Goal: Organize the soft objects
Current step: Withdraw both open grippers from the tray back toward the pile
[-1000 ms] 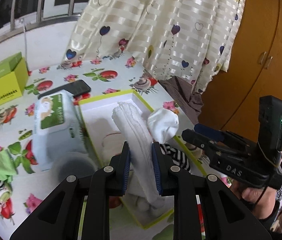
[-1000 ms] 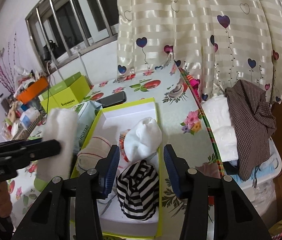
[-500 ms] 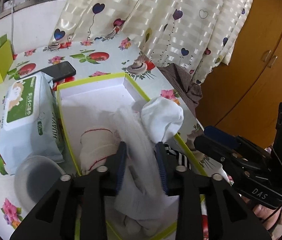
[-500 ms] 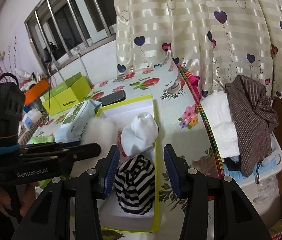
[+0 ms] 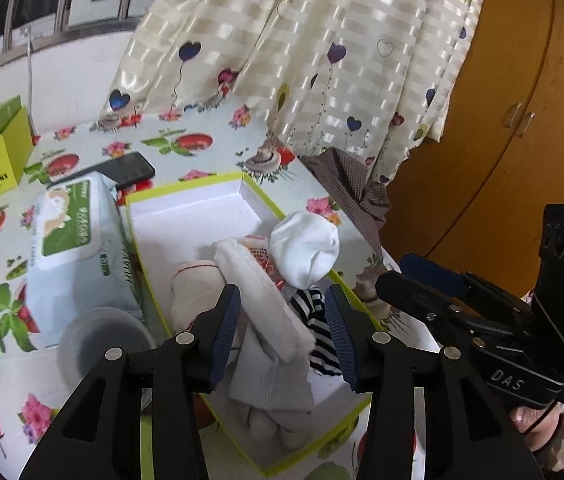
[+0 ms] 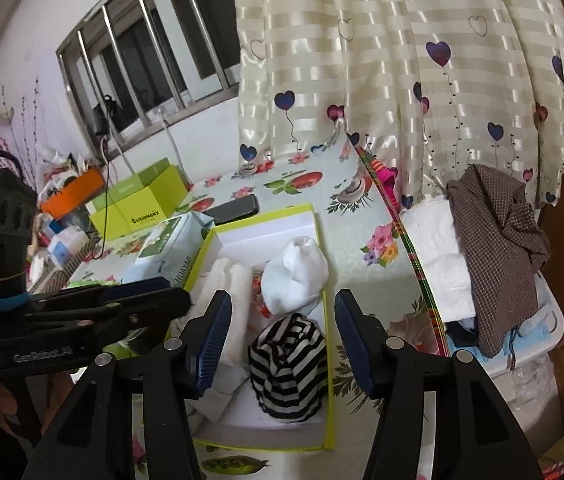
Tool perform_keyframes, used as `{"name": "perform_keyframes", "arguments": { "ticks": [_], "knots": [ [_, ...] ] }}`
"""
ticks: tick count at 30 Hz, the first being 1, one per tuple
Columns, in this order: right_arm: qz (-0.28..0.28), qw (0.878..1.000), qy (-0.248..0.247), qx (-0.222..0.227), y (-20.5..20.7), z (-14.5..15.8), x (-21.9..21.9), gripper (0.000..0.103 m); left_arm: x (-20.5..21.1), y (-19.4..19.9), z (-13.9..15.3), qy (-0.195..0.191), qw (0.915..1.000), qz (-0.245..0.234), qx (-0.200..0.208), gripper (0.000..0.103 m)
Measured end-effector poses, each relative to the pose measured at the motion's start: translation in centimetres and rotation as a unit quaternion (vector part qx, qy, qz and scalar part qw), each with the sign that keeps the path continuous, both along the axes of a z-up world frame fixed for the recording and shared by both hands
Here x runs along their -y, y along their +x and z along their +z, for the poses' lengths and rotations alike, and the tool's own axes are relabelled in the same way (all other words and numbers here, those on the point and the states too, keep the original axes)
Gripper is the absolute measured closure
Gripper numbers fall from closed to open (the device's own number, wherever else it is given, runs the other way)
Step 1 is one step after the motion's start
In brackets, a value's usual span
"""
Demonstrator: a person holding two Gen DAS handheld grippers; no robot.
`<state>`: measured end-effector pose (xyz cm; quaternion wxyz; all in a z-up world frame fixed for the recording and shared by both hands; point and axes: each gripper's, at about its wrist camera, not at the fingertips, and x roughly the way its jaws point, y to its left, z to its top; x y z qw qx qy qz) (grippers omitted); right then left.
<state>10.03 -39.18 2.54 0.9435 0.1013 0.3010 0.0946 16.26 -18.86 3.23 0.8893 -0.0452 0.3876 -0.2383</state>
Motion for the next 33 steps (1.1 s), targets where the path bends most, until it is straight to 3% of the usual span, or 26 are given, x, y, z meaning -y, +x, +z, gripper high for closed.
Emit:
{"name": "perform_keyframes", "arguments": {
  "ticks": [4,11,14,15,33],
  "knots": [
    [0.019,0.999,0.027,-0.004,-0.5,0.3,-0.5,0.049,-1.0,-1.4,0.9,-0.005,0.9999,0.004,0.013,0.058],
    [0.048,0.999,0.005,0.008,-1.8,1.6,-3.3,0.049,-2.8,-3.5,1.6,0.001,0.9995,0.019,0.027,0.058],
    [0.066,0.998,0.0,0.007,-2.0,1.8,-4.6,0.027,-4.0,-4.3,1.6,0.006,0.9989,0.033,0.032,0.058],
    [0.068,0.998,-0.001,0.007,-2.0,1.8,-4.9,0.026,-4.3,-4.5,1.6,0.005,0.9988,0.036,0.032,0.058],
    [0.11,0.992,-0.066,-0.007,-2.7,2.6,-11.8,0.025,-11.6,-8.1,1.0,0.004,0.9936,0.105,0.043,0.058]
  ]
}}
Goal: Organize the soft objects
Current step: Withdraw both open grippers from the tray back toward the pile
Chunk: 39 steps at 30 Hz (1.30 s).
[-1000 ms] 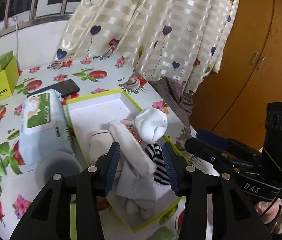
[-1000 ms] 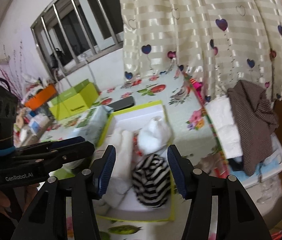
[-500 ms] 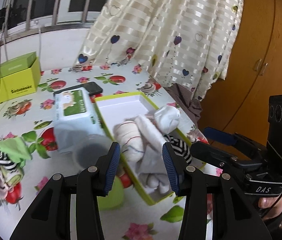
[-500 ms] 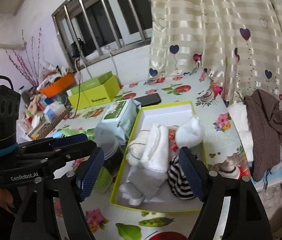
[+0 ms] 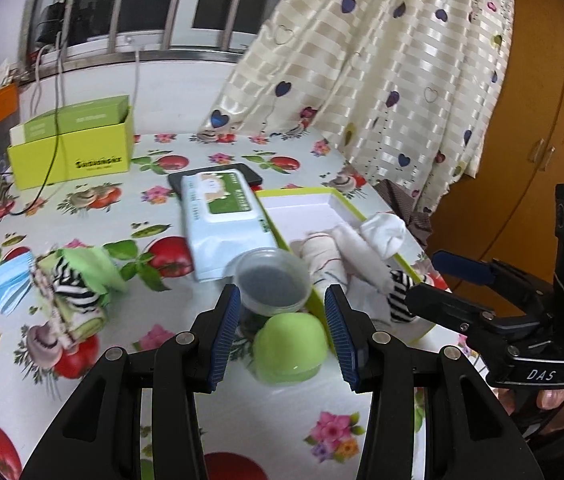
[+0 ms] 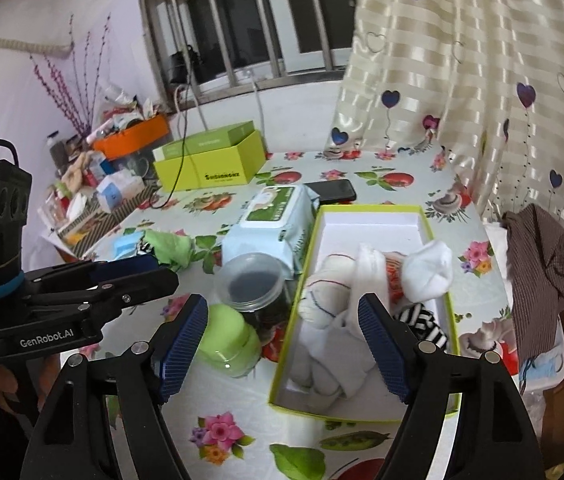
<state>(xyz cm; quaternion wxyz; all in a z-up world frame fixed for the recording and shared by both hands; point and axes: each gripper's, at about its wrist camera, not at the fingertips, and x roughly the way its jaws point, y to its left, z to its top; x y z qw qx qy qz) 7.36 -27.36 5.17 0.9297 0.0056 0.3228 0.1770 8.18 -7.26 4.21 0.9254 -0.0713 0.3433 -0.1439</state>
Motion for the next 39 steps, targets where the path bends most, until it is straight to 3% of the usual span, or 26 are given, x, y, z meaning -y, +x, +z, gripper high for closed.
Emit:
{"name": "perform_keyframes", "arguments": {
  "ticks": [39],
  "knots": [
    [0.077,0.996,-0.042,-0.009,0.5,-0.2,-8.3,0.025,-7.0,-1.7,-2.6,-0.022,0.9967,0.071,-0.033,0.058]
  ]
}}
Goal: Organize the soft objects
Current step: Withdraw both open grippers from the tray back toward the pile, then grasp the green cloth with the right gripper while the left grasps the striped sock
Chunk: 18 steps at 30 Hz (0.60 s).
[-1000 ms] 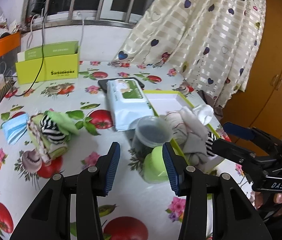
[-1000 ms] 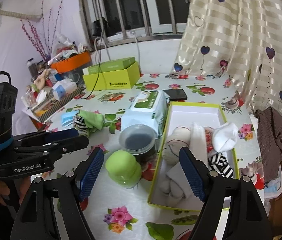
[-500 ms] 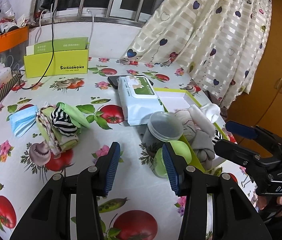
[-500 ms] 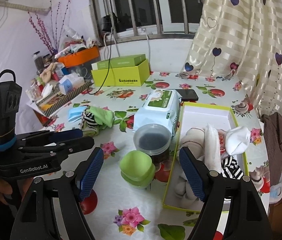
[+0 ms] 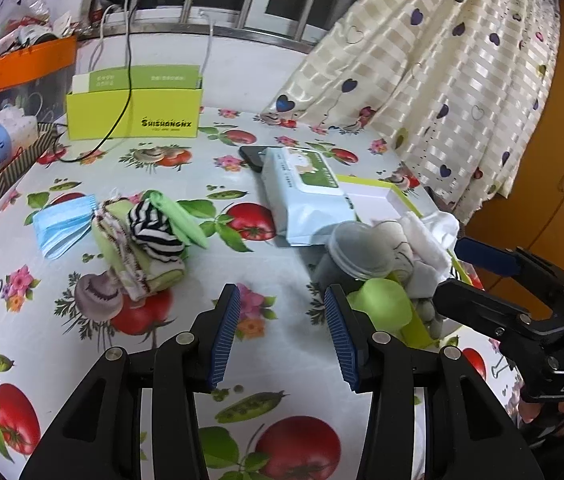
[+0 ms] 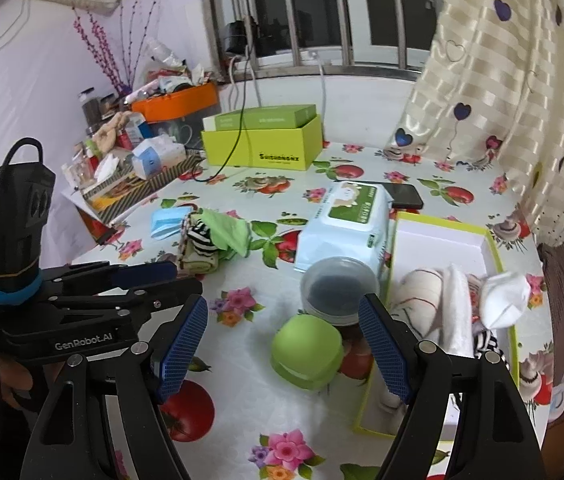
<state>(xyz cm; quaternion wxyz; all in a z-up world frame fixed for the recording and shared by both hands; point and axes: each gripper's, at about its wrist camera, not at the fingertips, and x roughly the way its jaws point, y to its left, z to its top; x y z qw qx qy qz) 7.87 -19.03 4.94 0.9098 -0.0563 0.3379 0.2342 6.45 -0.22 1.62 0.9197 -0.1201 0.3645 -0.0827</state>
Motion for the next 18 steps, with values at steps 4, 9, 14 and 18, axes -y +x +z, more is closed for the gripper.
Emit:
{"name": "perform_keyframes", "arguments": {
  "ticks": [4,9,14,18],
  "knots": [
    [0.012,1.0,-0.006,-0.002,0.2,-0.2,-1.2,0.025,-1.4,0.0,-0.5,-0.01,0.9999,0.01,-0.005,0.058],
    [0.028,1.0,-0.012,-0.006,0.4,-0.4,-2.7,0.025,-3.4,-0.2,-1.3,-0.017,0.9993,0.031,-0.011,0.058],
    [0.041,0.999,-0.018,-0.01,0.7,-0.8,-4.1,0.025,-5.4,-0.4,-1.9,-0.025,0.9982,0.052,-0.016,0.058],
    [0.048,0.998,-0.022,-0.015,1.0,-1.0,-4.9,0.025,-6.9,-0.4,-2.2,-0.03,0.9969,0.07,-0.02,0.058]
  ]
}}
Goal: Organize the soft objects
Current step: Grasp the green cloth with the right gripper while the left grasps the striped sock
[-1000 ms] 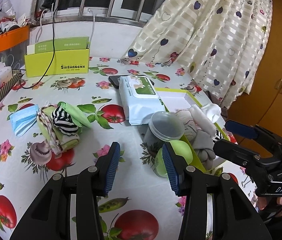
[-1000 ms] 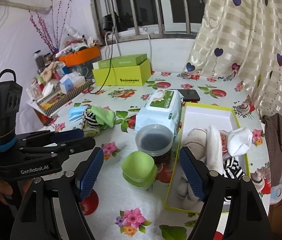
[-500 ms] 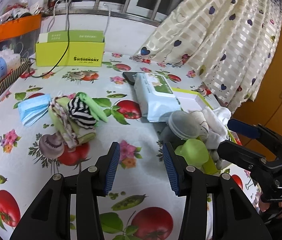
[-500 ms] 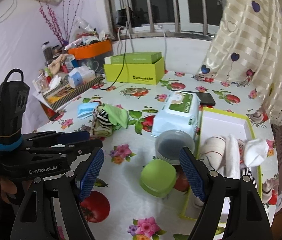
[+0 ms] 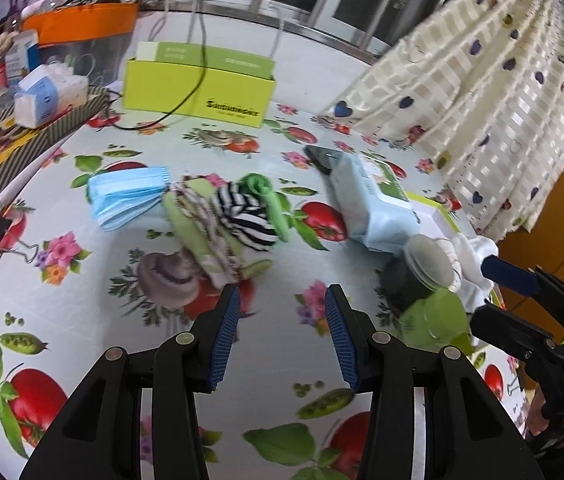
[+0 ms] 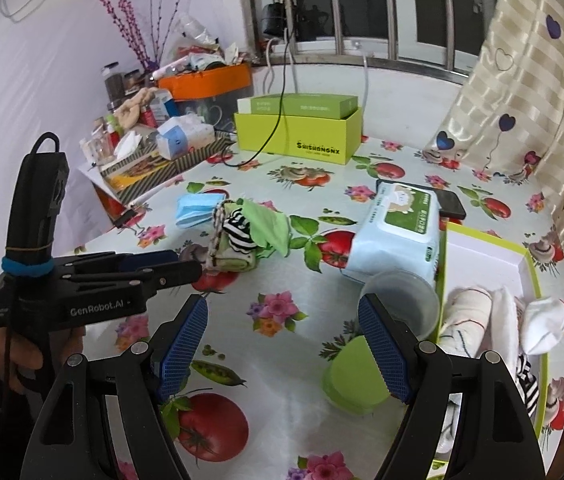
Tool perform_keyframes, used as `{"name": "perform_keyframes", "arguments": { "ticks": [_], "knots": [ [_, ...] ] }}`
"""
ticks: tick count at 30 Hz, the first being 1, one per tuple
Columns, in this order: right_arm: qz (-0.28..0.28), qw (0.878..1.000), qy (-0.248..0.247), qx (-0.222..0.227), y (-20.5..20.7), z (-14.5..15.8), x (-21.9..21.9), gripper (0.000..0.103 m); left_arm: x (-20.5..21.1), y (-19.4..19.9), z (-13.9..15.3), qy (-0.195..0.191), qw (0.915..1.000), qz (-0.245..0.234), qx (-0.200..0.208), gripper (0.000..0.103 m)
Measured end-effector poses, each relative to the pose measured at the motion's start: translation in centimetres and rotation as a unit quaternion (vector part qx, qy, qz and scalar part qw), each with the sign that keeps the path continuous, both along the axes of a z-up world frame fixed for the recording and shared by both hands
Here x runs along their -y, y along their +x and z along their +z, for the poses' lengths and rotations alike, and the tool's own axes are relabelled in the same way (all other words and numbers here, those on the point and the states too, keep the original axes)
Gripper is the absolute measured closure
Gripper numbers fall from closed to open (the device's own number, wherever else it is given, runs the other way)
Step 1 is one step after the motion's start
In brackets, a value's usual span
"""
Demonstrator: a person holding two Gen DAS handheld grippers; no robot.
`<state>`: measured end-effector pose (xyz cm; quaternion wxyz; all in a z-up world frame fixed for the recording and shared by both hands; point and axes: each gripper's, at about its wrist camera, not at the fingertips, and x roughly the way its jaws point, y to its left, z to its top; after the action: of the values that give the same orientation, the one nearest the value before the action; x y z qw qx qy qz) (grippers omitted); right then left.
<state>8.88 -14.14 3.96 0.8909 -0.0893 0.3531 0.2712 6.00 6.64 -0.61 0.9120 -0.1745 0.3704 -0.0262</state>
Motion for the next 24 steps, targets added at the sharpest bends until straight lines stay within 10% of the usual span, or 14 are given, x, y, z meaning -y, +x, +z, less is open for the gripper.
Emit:
{"name": "perform_keyframes", "arguments": {
  "ticks": [17,24],
  "knots": [
    [0.019,0.999,0.023,-0.036,4.5,-1.0,-5.0,0.025,-3.6,-0.1,-0.8,-0.01,0.9993,0.036,-0.002,0.058],
    [0.021,0.998,0.027,-0.055,7.8,-2.2,-7.5,0.041,-5.0,0.3,-1.7,-0.021,0.9989,0.041,-0.007,0.058]
  ]
}}
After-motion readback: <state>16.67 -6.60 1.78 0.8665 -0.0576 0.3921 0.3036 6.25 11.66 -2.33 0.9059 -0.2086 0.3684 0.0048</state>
